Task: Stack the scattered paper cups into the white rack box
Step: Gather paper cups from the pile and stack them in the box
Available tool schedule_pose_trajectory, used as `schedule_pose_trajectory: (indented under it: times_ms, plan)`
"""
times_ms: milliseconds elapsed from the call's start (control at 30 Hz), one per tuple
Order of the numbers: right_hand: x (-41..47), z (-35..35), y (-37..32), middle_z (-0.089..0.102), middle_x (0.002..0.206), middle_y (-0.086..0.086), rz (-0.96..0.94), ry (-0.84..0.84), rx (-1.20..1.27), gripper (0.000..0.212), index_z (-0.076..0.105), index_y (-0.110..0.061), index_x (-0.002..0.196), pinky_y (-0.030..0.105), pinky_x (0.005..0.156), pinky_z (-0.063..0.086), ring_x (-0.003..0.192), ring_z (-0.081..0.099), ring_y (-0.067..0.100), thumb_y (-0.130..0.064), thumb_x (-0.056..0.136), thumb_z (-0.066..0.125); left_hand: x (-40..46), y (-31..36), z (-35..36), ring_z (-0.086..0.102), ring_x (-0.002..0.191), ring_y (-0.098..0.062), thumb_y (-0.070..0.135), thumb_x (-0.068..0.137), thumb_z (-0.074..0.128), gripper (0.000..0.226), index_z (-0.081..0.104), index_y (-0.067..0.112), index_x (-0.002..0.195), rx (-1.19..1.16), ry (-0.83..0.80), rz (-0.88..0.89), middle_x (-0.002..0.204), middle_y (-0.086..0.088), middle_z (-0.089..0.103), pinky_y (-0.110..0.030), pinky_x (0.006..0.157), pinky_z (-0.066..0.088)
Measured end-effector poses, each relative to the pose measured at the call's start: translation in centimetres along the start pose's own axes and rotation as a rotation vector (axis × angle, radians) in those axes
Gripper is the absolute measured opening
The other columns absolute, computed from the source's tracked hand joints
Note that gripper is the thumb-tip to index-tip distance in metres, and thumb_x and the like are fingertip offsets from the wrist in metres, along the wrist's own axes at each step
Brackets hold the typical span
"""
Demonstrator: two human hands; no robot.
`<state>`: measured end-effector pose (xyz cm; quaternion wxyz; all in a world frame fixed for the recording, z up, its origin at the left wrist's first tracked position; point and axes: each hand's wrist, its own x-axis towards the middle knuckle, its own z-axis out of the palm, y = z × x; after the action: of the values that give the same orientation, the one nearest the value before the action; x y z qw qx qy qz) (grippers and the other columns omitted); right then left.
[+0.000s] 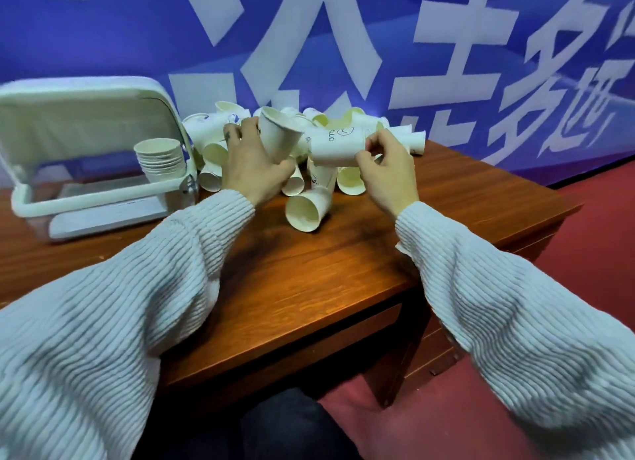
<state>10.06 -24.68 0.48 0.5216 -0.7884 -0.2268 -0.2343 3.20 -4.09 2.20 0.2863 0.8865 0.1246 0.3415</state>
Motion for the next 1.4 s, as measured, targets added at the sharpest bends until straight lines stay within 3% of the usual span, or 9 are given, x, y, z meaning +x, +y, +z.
schedule_pose_trajectory:
  times_ms: [200,367,600,700,800,933,1067,1300,1400]
  plan:
    - [0.6,5.4,-3.2,0.061,0.081,-0.016,-0.124,-0.069,0.048,0.008,0.058,-0.021,0.089,0.044,0.08,0.053,0.083,0.061,0.016,-0.028,0.092,0.058,0.0,-3.8,-4.7,0.055,0.113,-0.031,0.022,0.075,0.072,0.068,0.032,0.011,0.129,-0.186,0.102,-0.111,0.125,-0.01,0.055,-0.04,0.092,0.046]
    - [1.7,10.0,-4.9,0.061,0.084,-0.016,-0.194,-0.143,0.116,0.006,0.06,-0.02,0.094,0.038,0.079,0.053,0.079,0.061,0.011,-0.025,0.098,0.06,-0.4,-7.3,-7.8,0.054,0.114,-0.028,0.032,0.071,0.067,0.072,0.031,0.011,0.13,-0.267,0.218,-0.184,0.126,-0.009,0.054,-0.036,0.092,0.044]
    - [5.3,10.9,-1.9,0.063,0.084,-0.014,-0.072,-0.102,0.195,0.006,0.06,-0.022,0.092,0.045,0.086,0.053,0.078,0.059,0.006,-0.026,0.096,0.063,-0.8,-10.3,-9.1,0.053,0.117,-0.032,0.036,0.076,0.066,0.073,0.03,0.009,0.134,-0.261,0.272,-0.224,0.131,-0.015,0.049,-0.041,0.096,0.046]
    - [5.3,11.4,-1.0,0.064,0.087,-0.013,-0.07,-0.141,0.183,0.007,0.063,-0.017,0.096,0.036,0.082,0.052,0.078,0.058,0.003,-0.024,0.098,0.063,-0.8,-10.5,-8.6,0.053,0.115,-0.032,0.036,0.072,0.063,0.074,0.029,0.011,0.133,-0.263,0.276,-0.251,0.128,-0.014,0.052,-0.043,0.096,0.046]
    - [5.3,13.4,-2.8,0.065,0.092,-0.016,-0.163,-0.195,0.167,0.007,0.064,-0.019,0.101,0.031,0.083,0.052,0.085,0.061,0.002,-0.026,0.1,0.063,-0.4,-10.8,-8.7,0.051,0.116,-0.034,0.032,0.076,0.068,0.072,0.031,0.013,0.135,-0.232,0.377,-0.29,0.127,-0.013,0.054,-0.046,0.097,0.045]
    - [5.7,16.8,-6.5,0.066,0.092,-0.017,-0.292,-0.243,0.132,0.011,0.064,-0.02,0.102,0.04,0.083,0.055,0.089,0.065,0.01,-0.03,0.099,0.06,0.2,-12.0,-9.8,0.057,0.12,-0.033,0.03,0.081,0.074,0.087,0.019,0.022,0.148,-0.239,0.441,-0.32,0.14,-0.01,0.053,-0.042,0.101,0.046]
    - [6.4,19.8,-9.5,0.071,0.097,-0.01,-0.417,-0.27,0.055,0.012,0.063,-0.024,0.104,0.046,0.082,0.054,0.09,0.065,0.02,-0.033,0.099,0.056,0.5,-13.2,-10.8,0.055,0.126,-0.032,0.035,0.081,0.077,0.102,0.007,0.034,0.155,-0.181,0.426,-0.316,0.148,-0.01,0.049,-0.048,0.107,0.045]
    - [7.6,22.8,-11.6,0.074,0.109,-0.008,-0.655,-0.332,-0.197,0.015,0.067,-0.025,0.112,0.04,0.089,0.044,0.103,0.055,0.027,-0.026,0.103,0.056,1.3,-14.6,-12.0,0.053,0.126,-0.026,0.033,0.087,0.071,0.082,0.02,0.033,0.152,-0.226,0.431,-0.28,0.146,-0.007,0.048,-0.045,0.108,0.046]
    - [8.1,23.7,-12.4,0.075,0.11,-0.007,-0.684,-0.441,-0.268,0.016,0.069,-0.026,0.113,0.04,0.092,0.043,0.105,0.057,0.026,-0.025,0.102,0.057,1.6,-15.0,-12.4,0.052,0.124,-0.025,0.034,0.088,0.071,0.076,0.025,0.03,0.149,-0.203,0.453,-0.267,0.143,-0.008,0.049,-0.044,0.106,0.046]
